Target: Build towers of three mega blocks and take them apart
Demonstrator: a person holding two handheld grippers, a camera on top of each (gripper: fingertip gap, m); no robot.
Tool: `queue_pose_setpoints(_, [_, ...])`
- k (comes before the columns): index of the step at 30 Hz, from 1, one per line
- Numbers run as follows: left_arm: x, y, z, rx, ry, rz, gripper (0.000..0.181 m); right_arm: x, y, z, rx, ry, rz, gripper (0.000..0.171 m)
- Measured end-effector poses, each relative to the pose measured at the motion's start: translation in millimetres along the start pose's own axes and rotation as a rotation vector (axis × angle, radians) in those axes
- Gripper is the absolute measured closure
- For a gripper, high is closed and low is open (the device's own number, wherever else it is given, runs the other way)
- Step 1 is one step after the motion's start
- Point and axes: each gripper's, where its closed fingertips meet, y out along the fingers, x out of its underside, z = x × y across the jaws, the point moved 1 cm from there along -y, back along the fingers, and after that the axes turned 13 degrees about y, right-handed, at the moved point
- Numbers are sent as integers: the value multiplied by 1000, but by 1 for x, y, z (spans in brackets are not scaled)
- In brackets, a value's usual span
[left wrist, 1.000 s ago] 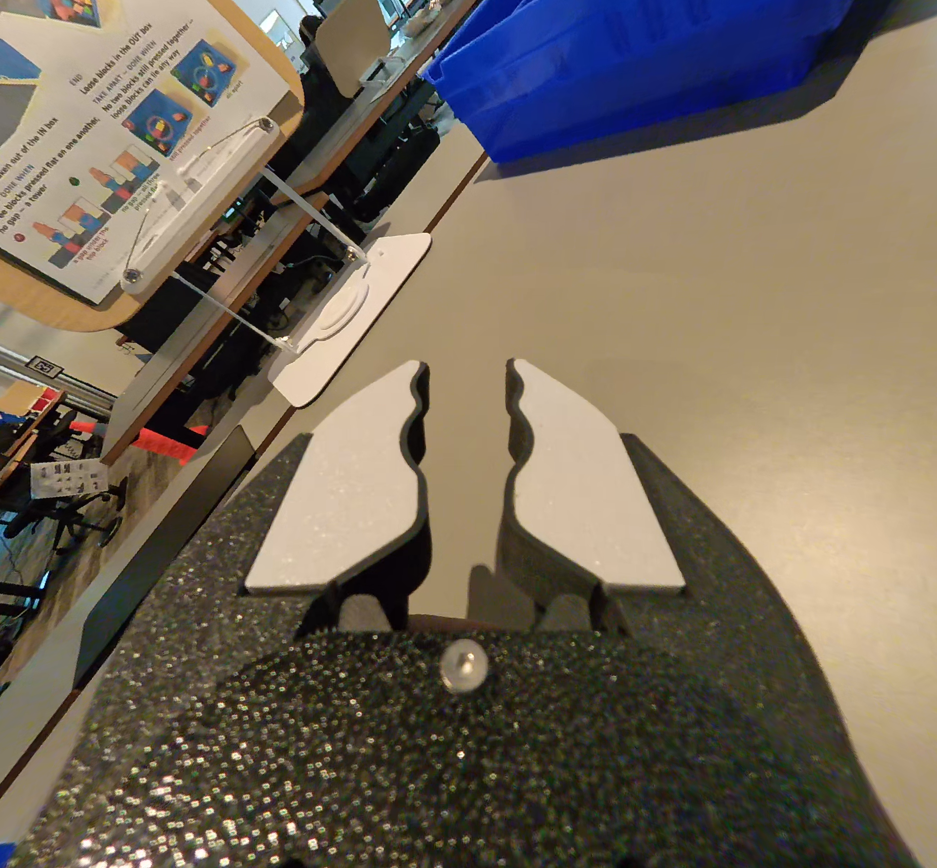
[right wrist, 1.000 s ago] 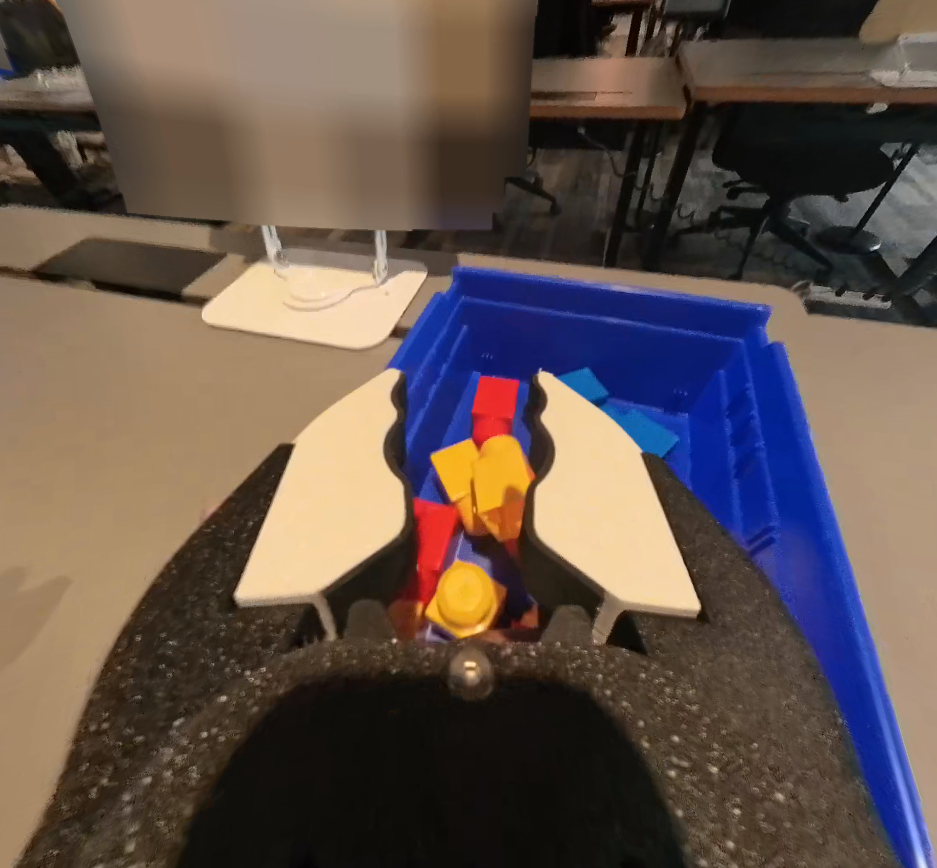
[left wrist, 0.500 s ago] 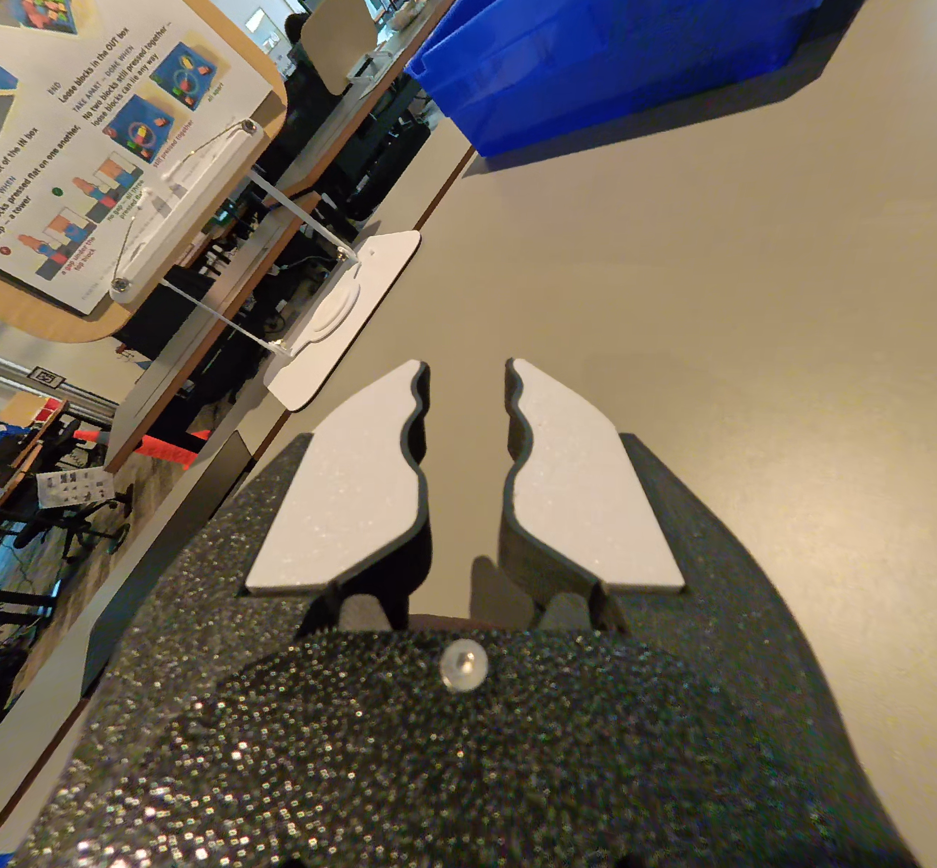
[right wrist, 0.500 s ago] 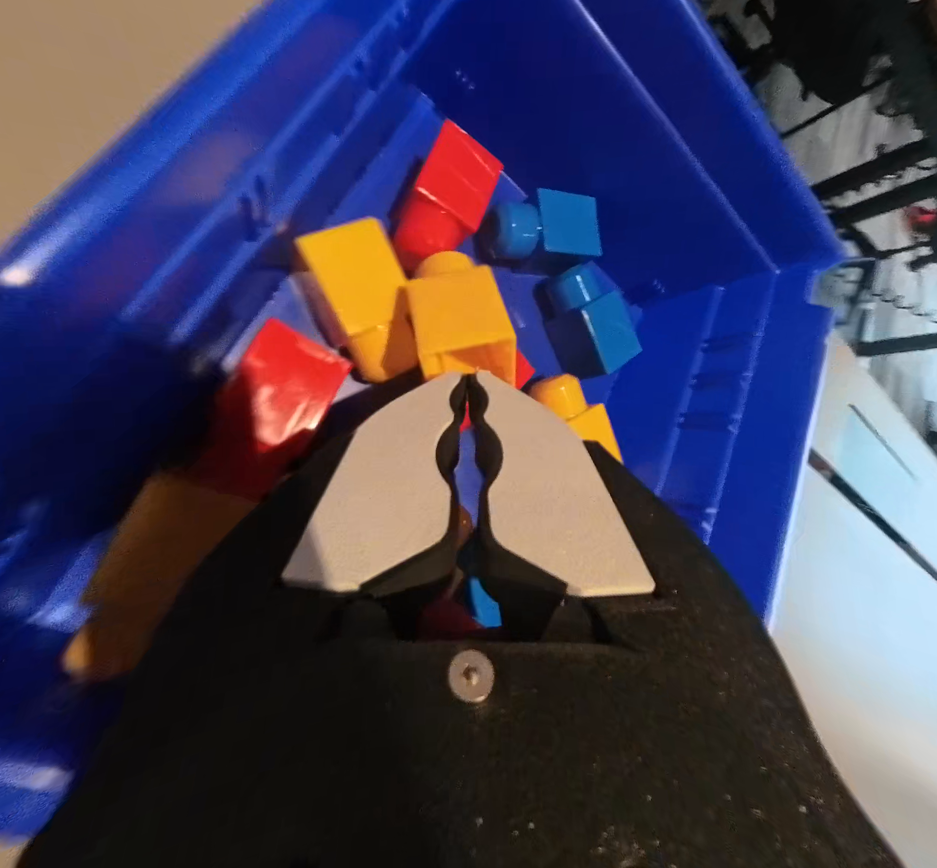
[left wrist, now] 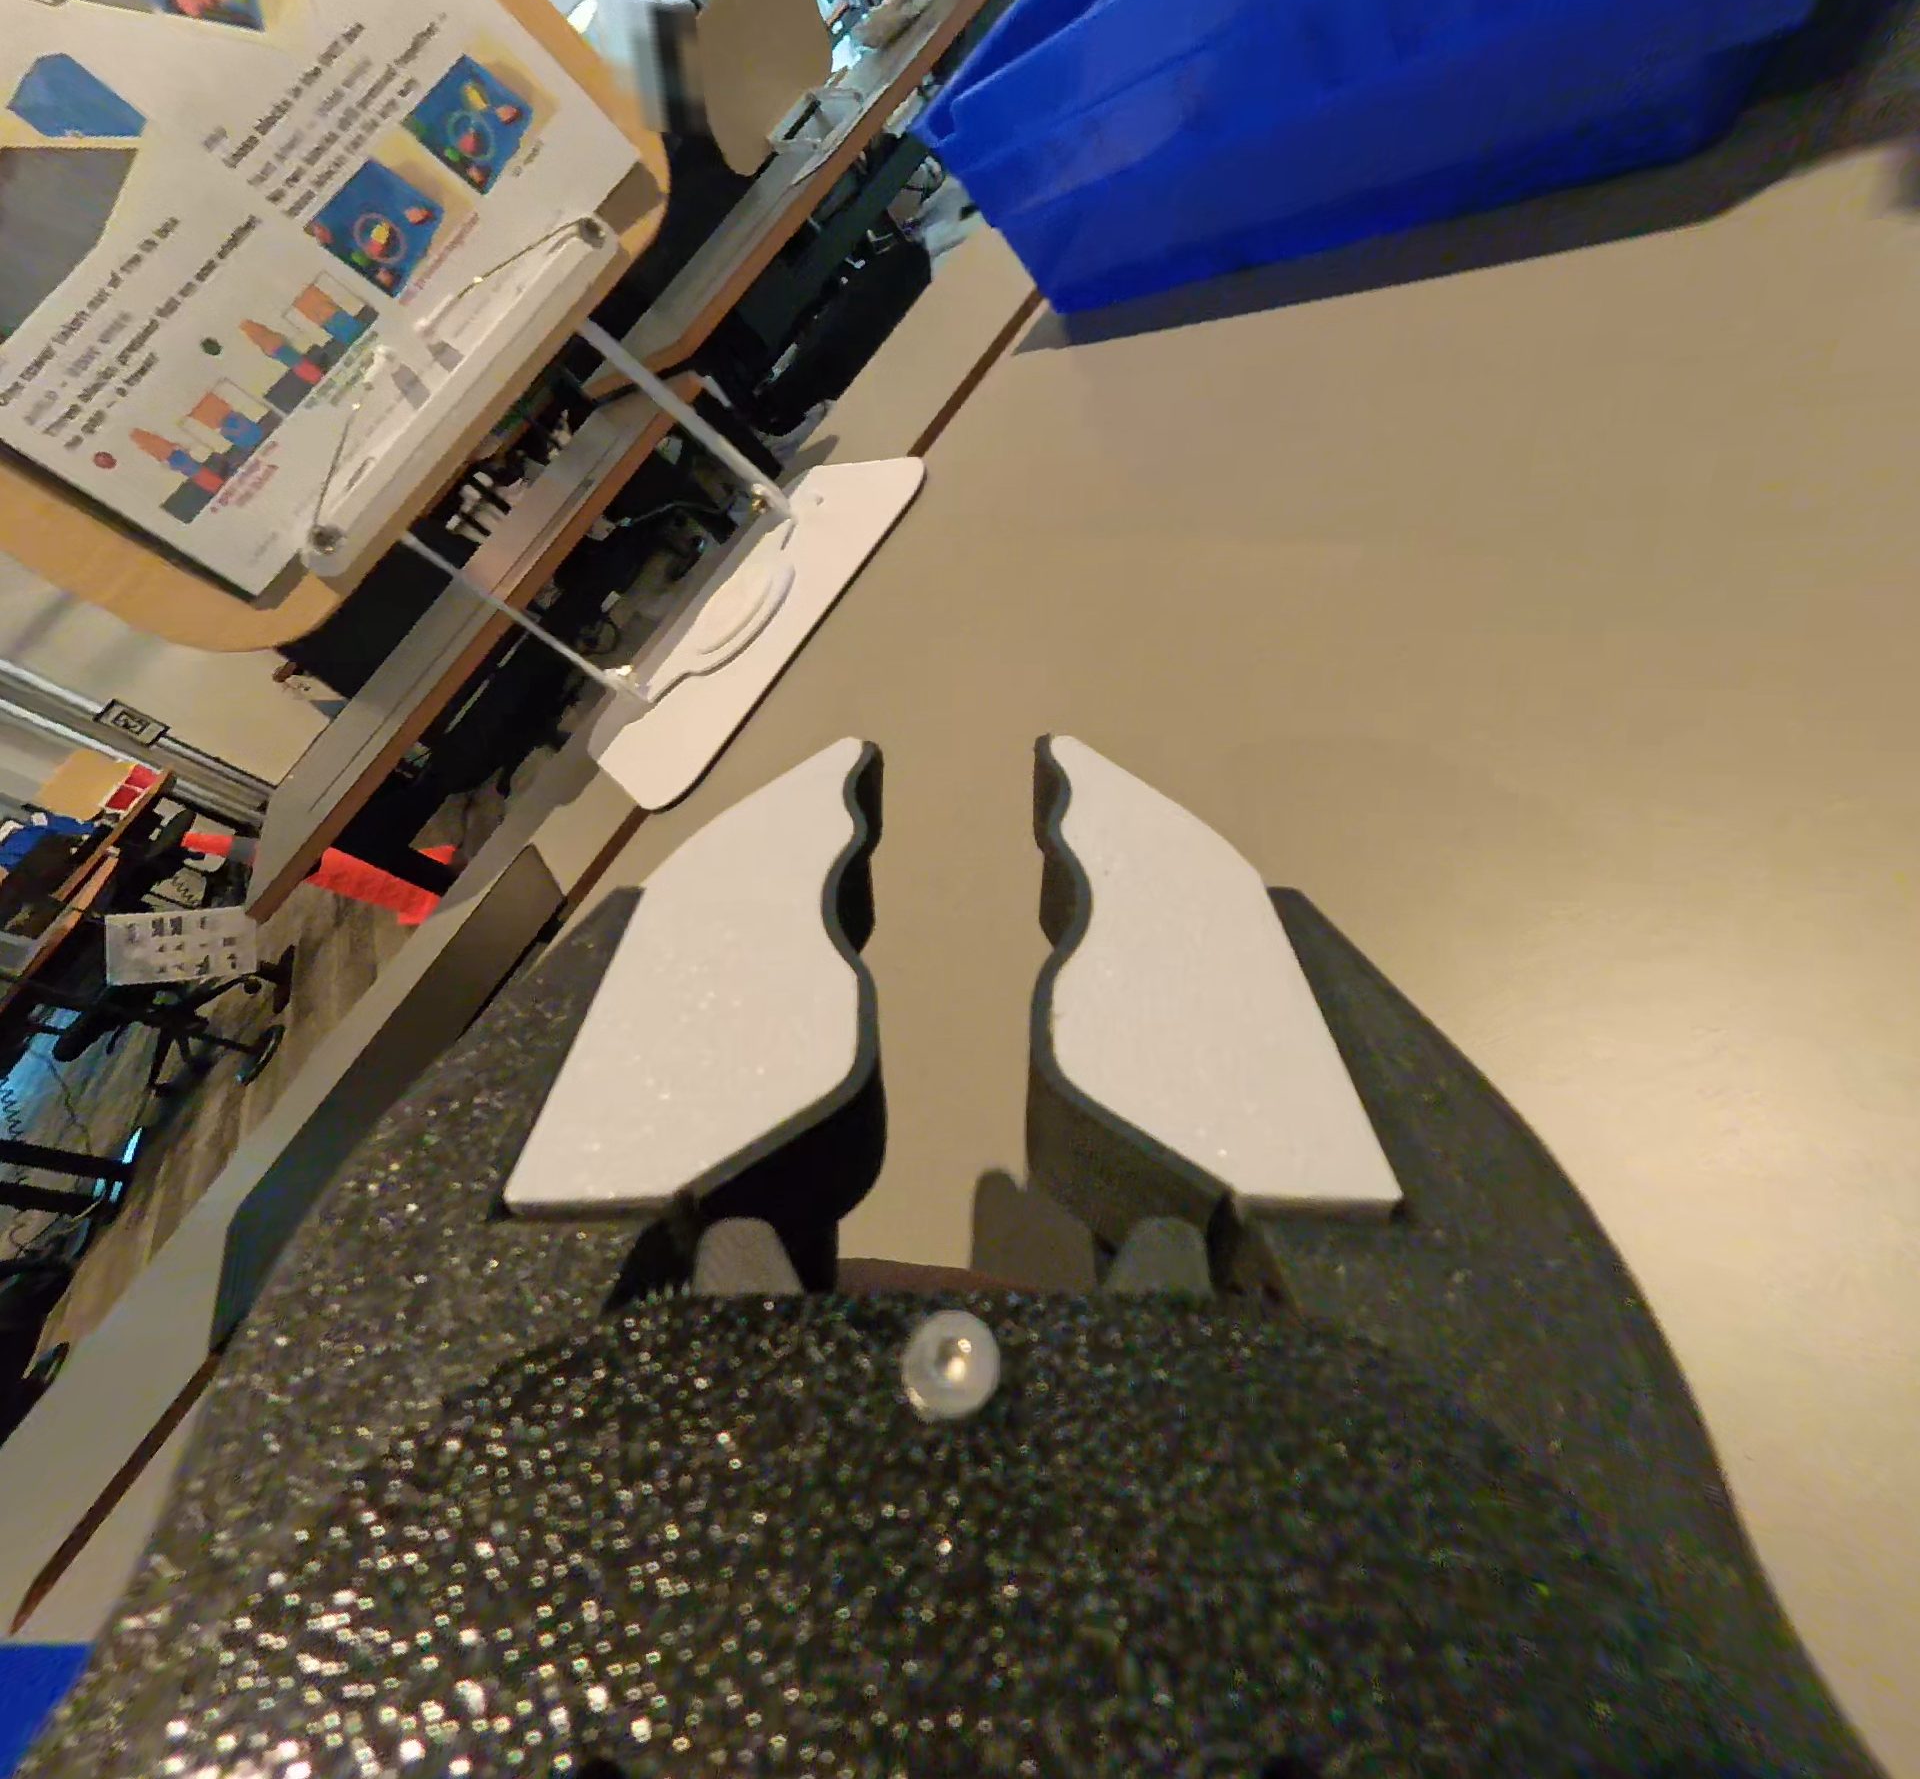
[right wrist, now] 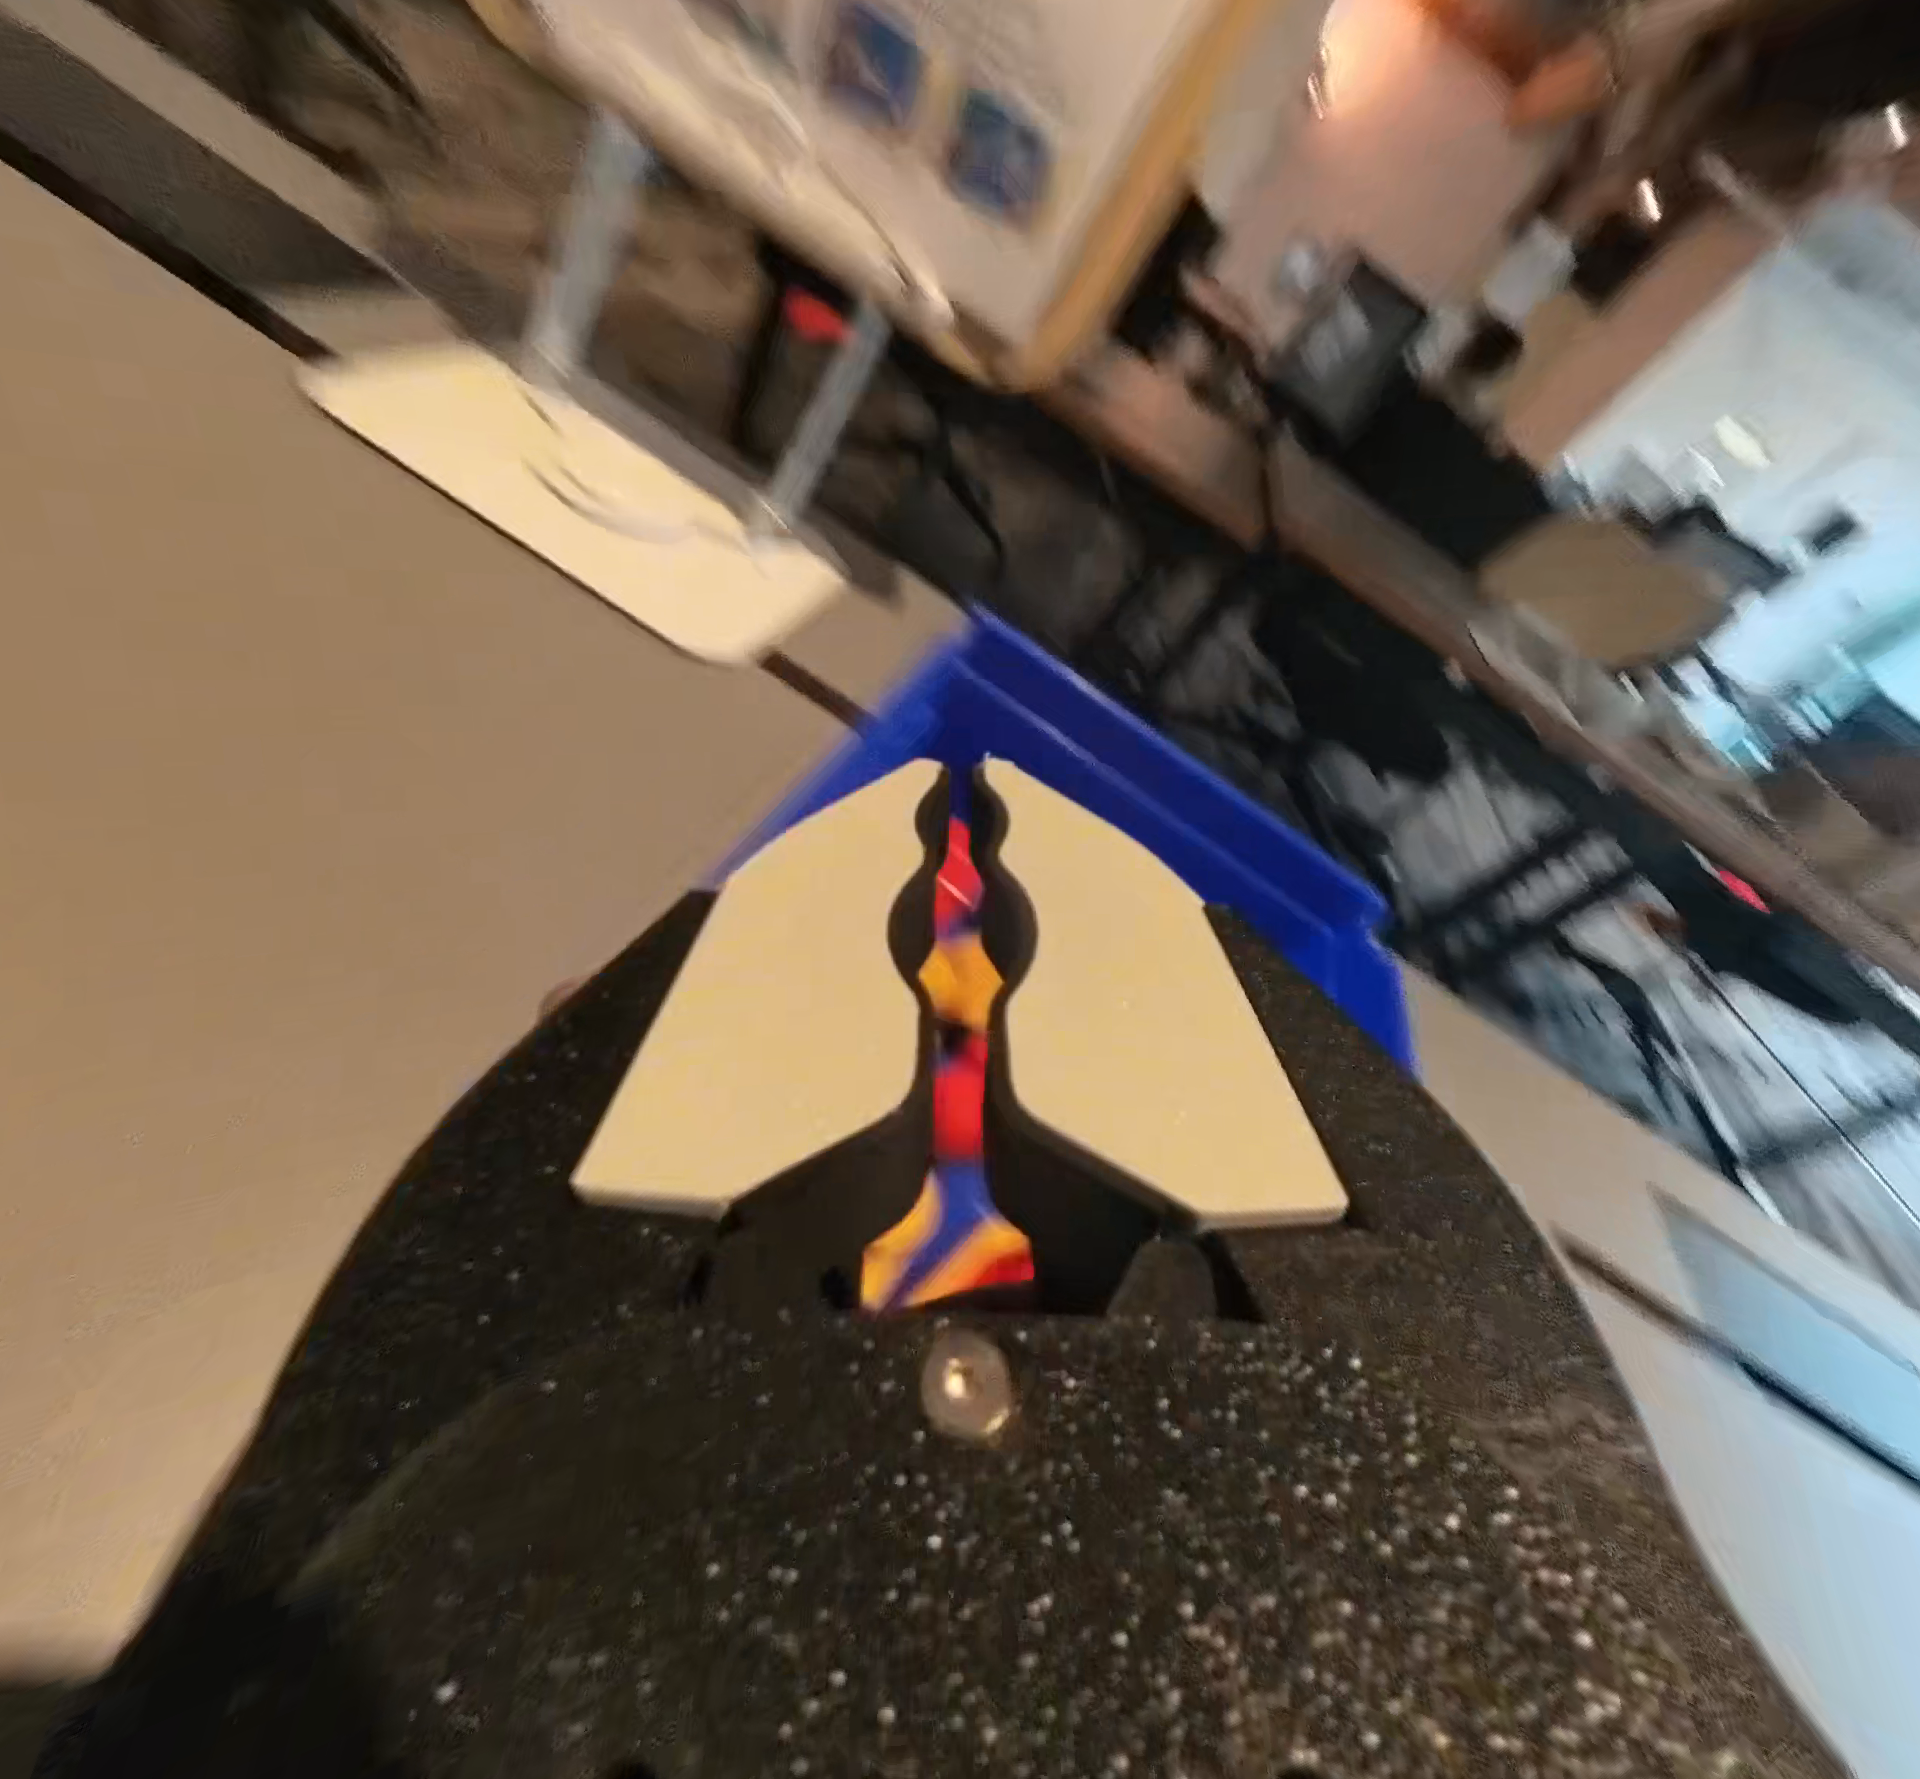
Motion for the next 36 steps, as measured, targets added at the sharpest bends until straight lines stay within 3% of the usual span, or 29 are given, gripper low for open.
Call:
queue_pose_setpoints(1, [2, -1, -4, -11, -11, -3, 154, -15, -9, -22, -81, 2, 78, 168])
queue_pose_setpoints(6, [17, -12, -39, -107, -118, -7, 150, -58, -57, -152, -488, -65, 335, 169])
queue_pose_setpoints(11, [33, -47, -97, -258, -290, 25, 141, -25, -71, -262, -827, -89, 197, 165])
queue_pose_setpoints(15, [69, -104, -147, -372, -415, -35, 136, 24, -65, -300, -939, -143, 14, 161])
queue_pose_setpoints(18, [118, -161, -181, -410, -500, -186, 131, 49, -60, -311, -972, -166, -89, 160])
queue_pose_setpoints(21, [179, -223, -214, -426, -584, -382, 133, 52, -59, -313, -961, -189, -106, 157])
queue_pose_setpoints(25, [266, -275, -216, -260, -660, -713, 126, 57, -58, -316, -944, -228, -125, 157])
queue_pose_setpoints(27, [296, -282, -208, -153, -686, -828, 124, 58, -57, -316, -937, -239, -130, 157])
queue_pose_setpoints(32, [321, -255, -174, 188, -692, -896, 121, 60, -56, -316, -922, -248, -137, 157])
queue_pose_setpoints(36, [338, -241, -153, 351, -705, -974, 119, 61, -57, -316, -916, -267, -138, 157])
